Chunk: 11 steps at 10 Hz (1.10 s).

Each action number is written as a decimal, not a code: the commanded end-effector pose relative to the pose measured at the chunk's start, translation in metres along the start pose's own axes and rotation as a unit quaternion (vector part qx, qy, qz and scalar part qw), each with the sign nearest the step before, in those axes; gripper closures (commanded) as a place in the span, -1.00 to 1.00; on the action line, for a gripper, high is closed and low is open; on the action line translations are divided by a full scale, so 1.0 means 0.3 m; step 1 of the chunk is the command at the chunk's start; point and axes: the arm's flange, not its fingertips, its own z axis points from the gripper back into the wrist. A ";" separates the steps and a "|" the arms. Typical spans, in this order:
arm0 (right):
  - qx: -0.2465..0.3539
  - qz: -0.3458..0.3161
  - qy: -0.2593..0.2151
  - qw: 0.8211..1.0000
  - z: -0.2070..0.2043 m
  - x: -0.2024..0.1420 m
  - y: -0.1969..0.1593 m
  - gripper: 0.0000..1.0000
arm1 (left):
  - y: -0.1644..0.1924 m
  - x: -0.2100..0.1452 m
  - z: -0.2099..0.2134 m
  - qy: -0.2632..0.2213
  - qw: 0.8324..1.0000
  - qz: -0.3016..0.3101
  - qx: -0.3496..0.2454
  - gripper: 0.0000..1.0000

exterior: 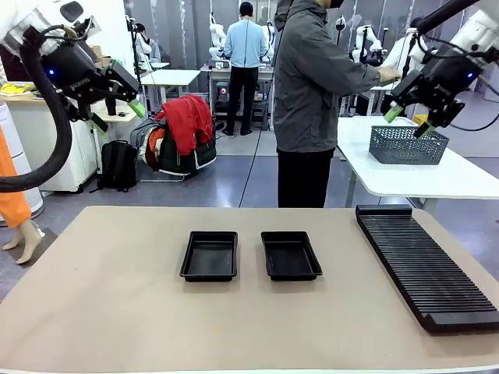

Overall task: Inspect and transfer BCBs to ESD trays.
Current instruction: Pick up the Blank PCB from the PCB Rack and place it in the left ESD tray.

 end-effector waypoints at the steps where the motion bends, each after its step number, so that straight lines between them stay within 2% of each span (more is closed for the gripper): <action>1: 0.007 -0.027 -0.022 0.999 0.073 0.003 -0.017 -1.00 | -0.003 -0.002 0.023 0.001 1.000 0.012 0.010 -1.00; 5: -0.008 -0.061 -0.049 0.997 0.206 0.008 -0.107 -1.00 | -0.005 0.007 0.035 -0.010 1.000 0.000 0.004 -1.00; 11: -0.056 -0.107 -0.055 0.991 0.229 0.027 -0.132 -1.00 | -0.005 0.007 0.035 -0.010 1.000 0.000 0.004 -1.00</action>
